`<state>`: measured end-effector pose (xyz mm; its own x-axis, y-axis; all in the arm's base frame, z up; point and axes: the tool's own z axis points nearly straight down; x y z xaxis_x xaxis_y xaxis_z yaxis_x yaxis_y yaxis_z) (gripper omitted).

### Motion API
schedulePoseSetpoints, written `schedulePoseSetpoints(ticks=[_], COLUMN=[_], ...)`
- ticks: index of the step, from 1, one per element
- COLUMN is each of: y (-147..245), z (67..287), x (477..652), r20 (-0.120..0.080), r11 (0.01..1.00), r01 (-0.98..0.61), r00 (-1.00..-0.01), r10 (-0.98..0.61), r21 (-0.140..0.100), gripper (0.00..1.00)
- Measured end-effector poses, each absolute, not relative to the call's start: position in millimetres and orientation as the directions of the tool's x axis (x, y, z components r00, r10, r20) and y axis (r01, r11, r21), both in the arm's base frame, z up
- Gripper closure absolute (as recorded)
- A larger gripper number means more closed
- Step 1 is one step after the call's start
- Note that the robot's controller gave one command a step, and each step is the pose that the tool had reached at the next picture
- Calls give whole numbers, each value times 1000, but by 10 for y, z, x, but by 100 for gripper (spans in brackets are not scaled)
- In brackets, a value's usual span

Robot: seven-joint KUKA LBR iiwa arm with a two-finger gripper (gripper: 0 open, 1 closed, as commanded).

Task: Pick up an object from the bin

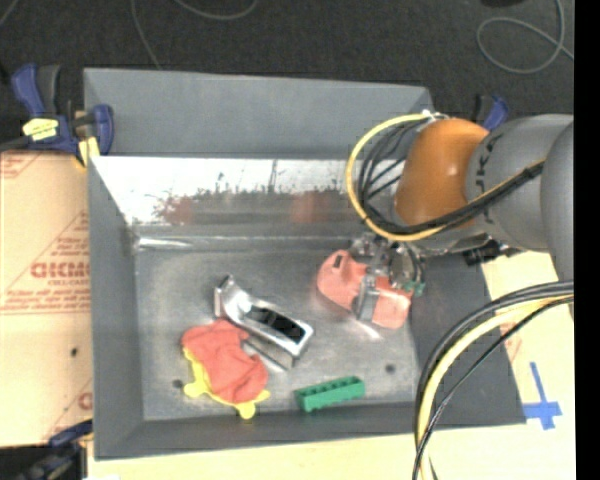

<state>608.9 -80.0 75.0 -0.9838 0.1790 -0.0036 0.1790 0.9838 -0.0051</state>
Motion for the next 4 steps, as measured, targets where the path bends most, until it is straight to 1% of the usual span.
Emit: schedulePoseSetpoints(ticks=[4], y=[-800], z=[750], x=[6090], r20=[-4], r11=[984], r01=[177], r00=[-984], r10=[177], r21=[-5], gripper=[100])
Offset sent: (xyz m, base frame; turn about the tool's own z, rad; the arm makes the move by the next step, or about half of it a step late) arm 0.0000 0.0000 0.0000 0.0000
